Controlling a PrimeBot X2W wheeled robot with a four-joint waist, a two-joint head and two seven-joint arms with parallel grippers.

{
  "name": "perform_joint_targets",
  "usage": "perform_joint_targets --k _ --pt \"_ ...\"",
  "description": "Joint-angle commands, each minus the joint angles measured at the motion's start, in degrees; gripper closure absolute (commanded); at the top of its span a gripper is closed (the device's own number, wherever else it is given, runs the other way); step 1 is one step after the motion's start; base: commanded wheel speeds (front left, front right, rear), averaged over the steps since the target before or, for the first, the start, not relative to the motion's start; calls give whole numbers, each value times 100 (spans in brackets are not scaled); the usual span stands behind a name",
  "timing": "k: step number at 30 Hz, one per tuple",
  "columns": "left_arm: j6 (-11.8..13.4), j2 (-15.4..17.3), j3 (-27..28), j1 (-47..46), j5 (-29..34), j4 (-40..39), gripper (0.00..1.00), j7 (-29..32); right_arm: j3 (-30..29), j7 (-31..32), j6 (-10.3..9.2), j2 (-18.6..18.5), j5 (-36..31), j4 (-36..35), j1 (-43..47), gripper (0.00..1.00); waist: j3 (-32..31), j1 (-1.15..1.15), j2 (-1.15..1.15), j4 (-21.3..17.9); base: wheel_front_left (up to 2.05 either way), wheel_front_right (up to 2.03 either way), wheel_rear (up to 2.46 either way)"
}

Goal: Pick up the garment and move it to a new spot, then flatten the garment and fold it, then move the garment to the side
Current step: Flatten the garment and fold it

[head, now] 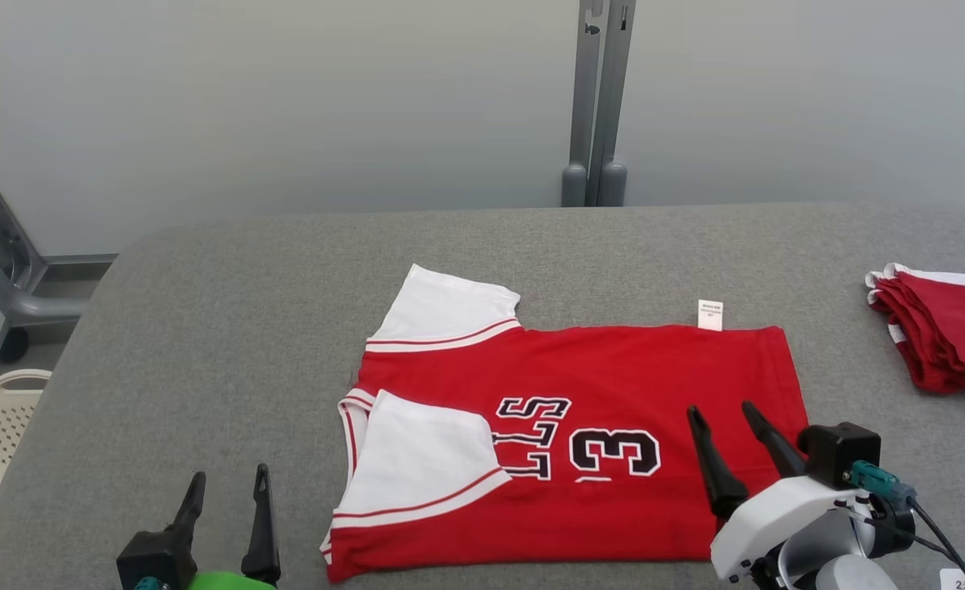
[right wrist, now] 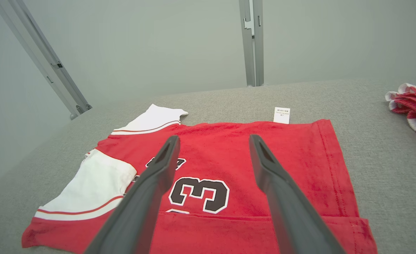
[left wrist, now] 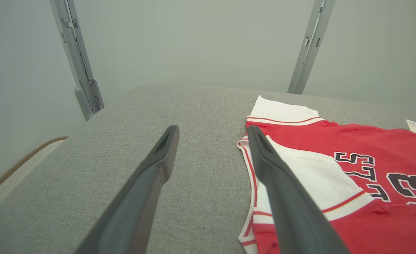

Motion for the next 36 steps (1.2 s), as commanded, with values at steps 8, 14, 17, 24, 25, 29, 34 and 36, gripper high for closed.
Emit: perform_joint_targets --k 8,14,17,24,25,29,34,36 --pt "-99 114 -64 147 -44 116 0 46 -6 74 -1 -14 -120 -64 232 0 22 0 0 -34 0 0 0" --pt "-123 130 -73 62 -54 167 0 10 -35 84 -1 -15 -92 -93 264 0 70 0 0 -45 0 0 0" --pt "-112 137 -86 45 -54 190 0 2 -21 95 -1 -15 -92 -107 243 0 101 0 0 -57 0 0 0" --pt "-123 168 -125 -110 -54 206 0 70 -33 181 -2 -14 -60 -94 129 0 256 0 0 -75 0 0 0" --pt "-113 171 -124 -154 -49 205 0 72 -26 194 -1 -15 -52 -103 94 0 295 0 0 -81 0 0 0" --pt "-73 110 -188 -366 -48 152 0 220 -31 507 -1 -15 -84 -57 -122 0 508 0 0 -114 0 0 0" --pt "-235 155 -244 -972 -137 344 0 582 -32 1282 -2 -76 -178 -30 -708 0 908 0 0 -226 0 0 0" --pt "-328 197 -274 -1363 -178 470 0 820 -22 1637 -1 -151 -205 -34 -1011 0 1123 0 0 -280 0 0 0"
